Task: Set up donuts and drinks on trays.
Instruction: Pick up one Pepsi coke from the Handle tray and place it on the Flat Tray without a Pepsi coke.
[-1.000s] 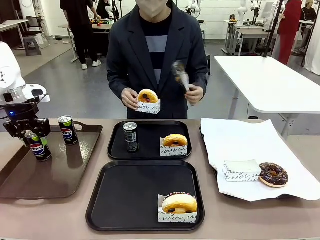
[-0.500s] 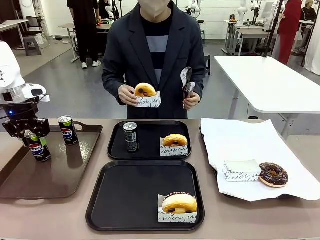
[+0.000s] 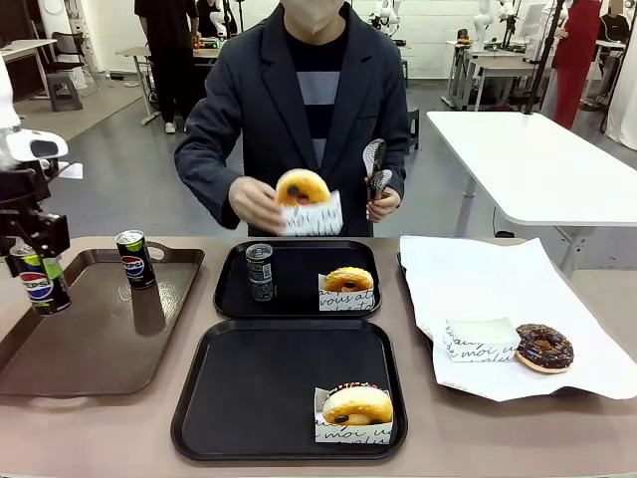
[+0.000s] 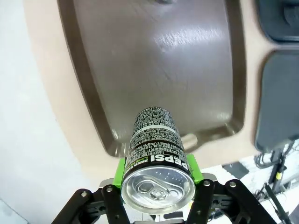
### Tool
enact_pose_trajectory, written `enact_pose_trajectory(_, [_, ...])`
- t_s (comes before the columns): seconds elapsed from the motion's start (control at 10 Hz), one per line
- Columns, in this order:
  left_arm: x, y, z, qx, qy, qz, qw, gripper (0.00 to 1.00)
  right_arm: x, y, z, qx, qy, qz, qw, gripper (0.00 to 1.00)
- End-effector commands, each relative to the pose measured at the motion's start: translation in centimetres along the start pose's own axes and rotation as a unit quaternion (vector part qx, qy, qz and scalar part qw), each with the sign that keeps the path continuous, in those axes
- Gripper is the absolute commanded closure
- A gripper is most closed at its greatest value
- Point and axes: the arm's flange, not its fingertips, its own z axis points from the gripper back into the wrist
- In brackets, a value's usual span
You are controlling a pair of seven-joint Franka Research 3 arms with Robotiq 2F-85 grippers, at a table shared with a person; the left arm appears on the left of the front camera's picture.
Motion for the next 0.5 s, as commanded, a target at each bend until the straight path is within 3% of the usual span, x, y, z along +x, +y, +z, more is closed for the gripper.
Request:
enact_pose_trajectory(0.0, [-2.5, -0.2, 1.6, -0.01, -0.017, -0.037, 0.999, 1.0, 0.1, -0.1, 0.0, 0.01, -0.006, 0.009, 1.0, 0.0])
enact_pose_trajectory(0.4, [-4.9, 0.1, 3.4, -0.02, -0.039, -0.029, 0.999, 1.0, 0.1, -0.1, 0.0, 0.01, -0.006, 0.009, 1.0, 0.0])
